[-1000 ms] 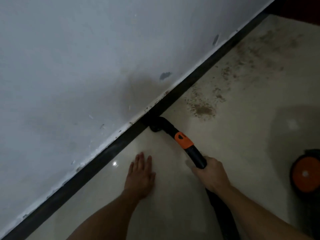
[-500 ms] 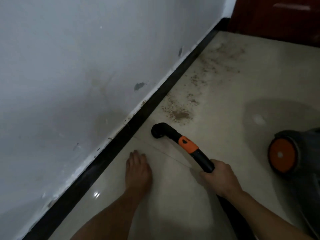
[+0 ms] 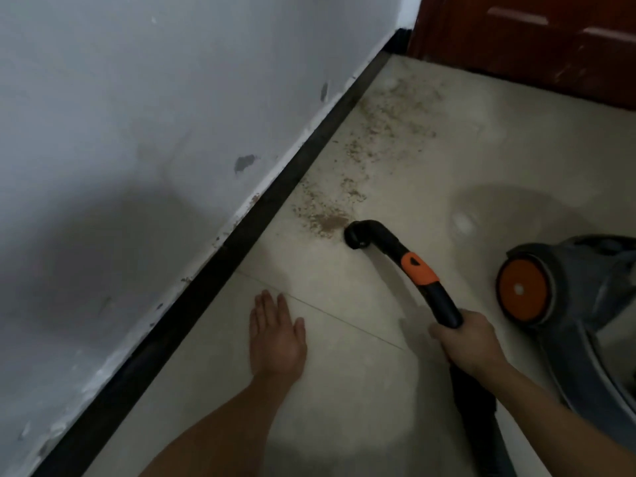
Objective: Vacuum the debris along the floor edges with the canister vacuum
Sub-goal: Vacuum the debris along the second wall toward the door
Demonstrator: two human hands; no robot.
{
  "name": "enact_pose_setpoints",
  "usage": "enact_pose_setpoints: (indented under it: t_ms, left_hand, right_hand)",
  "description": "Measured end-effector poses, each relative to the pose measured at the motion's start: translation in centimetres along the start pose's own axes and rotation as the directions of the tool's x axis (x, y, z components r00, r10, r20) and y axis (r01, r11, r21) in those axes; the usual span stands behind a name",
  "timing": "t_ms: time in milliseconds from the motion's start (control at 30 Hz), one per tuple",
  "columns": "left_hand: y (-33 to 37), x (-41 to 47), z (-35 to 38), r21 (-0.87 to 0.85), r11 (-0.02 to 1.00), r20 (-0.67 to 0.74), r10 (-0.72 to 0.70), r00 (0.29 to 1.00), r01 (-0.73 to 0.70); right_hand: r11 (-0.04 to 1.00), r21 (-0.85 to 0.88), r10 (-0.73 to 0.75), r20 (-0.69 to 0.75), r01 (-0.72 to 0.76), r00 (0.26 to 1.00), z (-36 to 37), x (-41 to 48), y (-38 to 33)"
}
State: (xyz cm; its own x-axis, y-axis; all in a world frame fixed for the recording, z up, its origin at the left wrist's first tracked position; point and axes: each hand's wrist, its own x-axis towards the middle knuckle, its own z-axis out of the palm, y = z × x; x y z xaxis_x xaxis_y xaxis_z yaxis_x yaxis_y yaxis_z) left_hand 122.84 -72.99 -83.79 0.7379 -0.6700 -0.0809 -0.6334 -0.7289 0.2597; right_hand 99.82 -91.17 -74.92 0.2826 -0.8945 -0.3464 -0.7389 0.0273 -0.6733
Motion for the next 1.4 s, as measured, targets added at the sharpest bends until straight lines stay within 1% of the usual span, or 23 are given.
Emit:
enact_pose_setpoints:
  t_ms: [100,267,400,533,567,667,700,800,833,967,1200,1400]
  left_hand:
    - [-1.4,-0.1,-0.5,0.010,0.996,-0.014,0.094,0.995,-0.094]
    - [-1.4,-0.3,-0.7,0.024,0.995,-0.023,0.096,0.995,-0.095]
    - [-1.3,-0.2,-0.9,0.027,0.996,-0.021,0.082,0.996,-0.082]
    - [-1.4,-0.4,-1.0,0.049,0.995,-0.012,0.086,0.996,-0.085]
    - [-1.3,-0.4,-1.1,0.048,0.996,-0.012,0.081,0.997,-0.080]
    - [-1.0,-0.1,-1.4,0.049,0.996,-0.010,0.070,0.997,-0.070]
    - [-1.1,-0.1,-1.4,0.050,0.996,-0.003,0.073,0.997,-0.073]
    - [-1.2,-0.2,-1.4,0.047,0.996,0.015,0.070,0.997,-0.071]
    - [-1.2,-0.3,-1.5,0.052,0.996,0.019,0.065,0.998,-0.066]
    - [-1.1,-0.2,-1.6,0.029,0.997,0.012,0.072,0.997,-0.072]
    - [-1.4,-0.2,-1.4,0.000,0.996,0.013,0.086,0.996,-0.086]
    - [-1.4,-0.1,-1.5,0.045,0.997,0.012,0.068,0.998,-0.069]
  right_hand:
    - [0.999,0.029,-0.017,-0.020,0.018,1.000,1.1,1.7,-2.0]
    - [0.999,-0.007,-0.043,0.049,0.044,0.998,3.0,1.4,-2.5]
    - [0.998,-0.022,-0.054,-0.003,0.054,0.999,3.0,2.0,-3.2]
    - [0.990,-0.077,-0.110,0.106,0.119,0.988,4.2,2.4,-4.8]
    - [0.988,-0.083,-0.119,0.100,0.127,0.988,4.4,2.8,-5.1]
    - [0.993,-0.060,-0.105,-0.010,0.104,0.994,4.8,4.1,-6.0]
    - [0.992,-0.066,-0.105,-0.014,0.104,0.994,5.0,4.5,-6.3]
    - [0.990,-0.071,-0.118,0.065,0.123,0.991,6.0,5.6,-7.3]
    - [0.990,-0.067,-0.122,0.070,0.126,0.990,6.2,6.1,-7.7]
    - [0.991,-0.062,-0.123,-0.016,0.122,0.992,7.0,8.5,-9.7]
    - [0.992,-0.028,-0.119,0.070,0.121,0.990,9.2,9.6,-12.4]
    - [0.985,-0.056,-0.146,0.203,0.161,0.968,7.6,6.1,-11.0]
